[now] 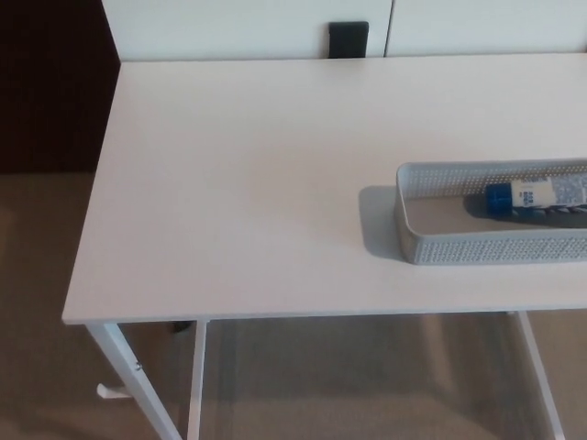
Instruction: The robot walks towards a table in front, picks a shampoo with left hand and puts it in a small grey container
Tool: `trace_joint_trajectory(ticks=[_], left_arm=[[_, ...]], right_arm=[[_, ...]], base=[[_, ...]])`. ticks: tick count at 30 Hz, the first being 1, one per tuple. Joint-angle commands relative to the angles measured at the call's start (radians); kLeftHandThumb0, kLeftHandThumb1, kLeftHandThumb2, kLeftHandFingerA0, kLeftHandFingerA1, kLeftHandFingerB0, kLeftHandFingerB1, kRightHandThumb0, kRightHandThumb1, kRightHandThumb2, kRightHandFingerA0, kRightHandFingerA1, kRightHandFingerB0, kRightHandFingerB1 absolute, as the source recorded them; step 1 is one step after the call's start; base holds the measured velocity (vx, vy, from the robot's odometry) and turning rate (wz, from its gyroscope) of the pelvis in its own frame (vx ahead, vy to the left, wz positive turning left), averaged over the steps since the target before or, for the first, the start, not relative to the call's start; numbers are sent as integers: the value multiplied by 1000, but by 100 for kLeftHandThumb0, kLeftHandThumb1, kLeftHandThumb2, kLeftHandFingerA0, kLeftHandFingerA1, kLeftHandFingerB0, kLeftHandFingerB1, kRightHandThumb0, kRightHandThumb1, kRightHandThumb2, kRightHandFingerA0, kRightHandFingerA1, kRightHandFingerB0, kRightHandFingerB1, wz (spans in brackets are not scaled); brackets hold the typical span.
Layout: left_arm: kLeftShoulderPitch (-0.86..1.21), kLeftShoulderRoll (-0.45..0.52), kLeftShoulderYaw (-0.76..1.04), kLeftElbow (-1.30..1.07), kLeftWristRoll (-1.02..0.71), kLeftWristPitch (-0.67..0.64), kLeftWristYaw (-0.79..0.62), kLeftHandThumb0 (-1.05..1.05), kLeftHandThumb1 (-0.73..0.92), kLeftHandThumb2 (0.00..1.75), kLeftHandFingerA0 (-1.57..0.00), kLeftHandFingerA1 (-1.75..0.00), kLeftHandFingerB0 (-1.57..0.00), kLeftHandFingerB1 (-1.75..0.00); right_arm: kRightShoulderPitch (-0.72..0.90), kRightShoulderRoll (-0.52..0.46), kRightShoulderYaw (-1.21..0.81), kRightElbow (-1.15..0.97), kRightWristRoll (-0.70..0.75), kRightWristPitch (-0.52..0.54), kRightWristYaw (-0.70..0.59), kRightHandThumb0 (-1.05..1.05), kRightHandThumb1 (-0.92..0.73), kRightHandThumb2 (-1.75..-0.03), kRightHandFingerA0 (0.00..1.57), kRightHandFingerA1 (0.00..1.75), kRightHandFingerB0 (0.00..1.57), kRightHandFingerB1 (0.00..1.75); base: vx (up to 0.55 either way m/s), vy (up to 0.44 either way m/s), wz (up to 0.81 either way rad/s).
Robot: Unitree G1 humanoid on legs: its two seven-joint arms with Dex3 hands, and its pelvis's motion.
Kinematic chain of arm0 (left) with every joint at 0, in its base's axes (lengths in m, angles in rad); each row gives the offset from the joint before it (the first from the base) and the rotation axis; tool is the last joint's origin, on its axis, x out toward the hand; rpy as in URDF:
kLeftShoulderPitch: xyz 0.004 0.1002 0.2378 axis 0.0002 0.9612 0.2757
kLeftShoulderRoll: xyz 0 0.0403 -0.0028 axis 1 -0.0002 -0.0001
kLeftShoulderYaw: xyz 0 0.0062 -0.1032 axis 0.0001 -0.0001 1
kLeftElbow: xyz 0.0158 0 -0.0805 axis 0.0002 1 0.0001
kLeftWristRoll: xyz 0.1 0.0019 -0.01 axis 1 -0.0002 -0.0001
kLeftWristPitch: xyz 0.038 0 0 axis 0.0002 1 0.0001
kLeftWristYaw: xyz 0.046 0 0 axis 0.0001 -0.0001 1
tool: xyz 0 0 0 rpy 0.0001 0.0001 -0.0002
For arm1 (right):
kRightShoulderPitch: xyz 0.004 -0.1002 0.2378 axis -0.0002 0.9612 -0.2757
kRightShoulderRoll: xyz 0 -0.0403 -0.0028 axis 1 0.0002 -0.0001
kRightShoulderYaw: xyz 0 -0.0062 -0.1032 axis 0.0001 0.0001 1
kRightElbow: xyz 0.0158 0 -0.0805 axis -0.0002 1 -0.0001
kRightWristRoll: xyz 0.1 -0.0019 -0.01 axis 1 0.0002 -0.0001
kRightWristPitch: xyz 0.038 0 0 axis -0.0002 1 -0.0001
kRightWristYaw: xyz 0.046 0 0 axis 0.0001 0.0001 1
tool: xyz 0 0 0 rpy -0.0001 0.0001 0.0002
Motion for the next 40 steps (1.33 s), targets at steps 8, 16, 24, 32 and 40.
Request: trace_joint_trajectory(ticks=[8,16,24,32,40], left_arm=[[-278,55,-202,540,164,-61,315,-76,79,77,-38,-45,-28,-37],[-292,69,-248,599,126,-98,332,-72,73,107,-44,-60,-28,-49],[-310,76,-267,614,123,-123,321,-69,90,67,-40,-43,-30,-33],[-340,74,-265,620,115,-111,329,-69,89,67,-55,-54,-36,-33],[-372,70,-291,628,133,-102,330,-73,75,108,-45,-60,-25,-48]], right_arm=[[5,-49,-18,2,16,-8,16,-40,-74,-62,72,47,54,40],[0,-38,-22,3,19,-7,35,-36,-72,-61,69,47,55,41],[-16,-45,-23,5,13,-1,49,-37,-75,-63,66,47,51,40],[-39,-46,-26,7,14,-2,50,-37,-74,-62,70,48,54,41],[-68,-57,-24,12,3,35,54,-38,-72,-62,72,49,54,41]], base=[[0,0,0],[0,0,0],[0,0,0],[0,0,0],[0,0,0]])
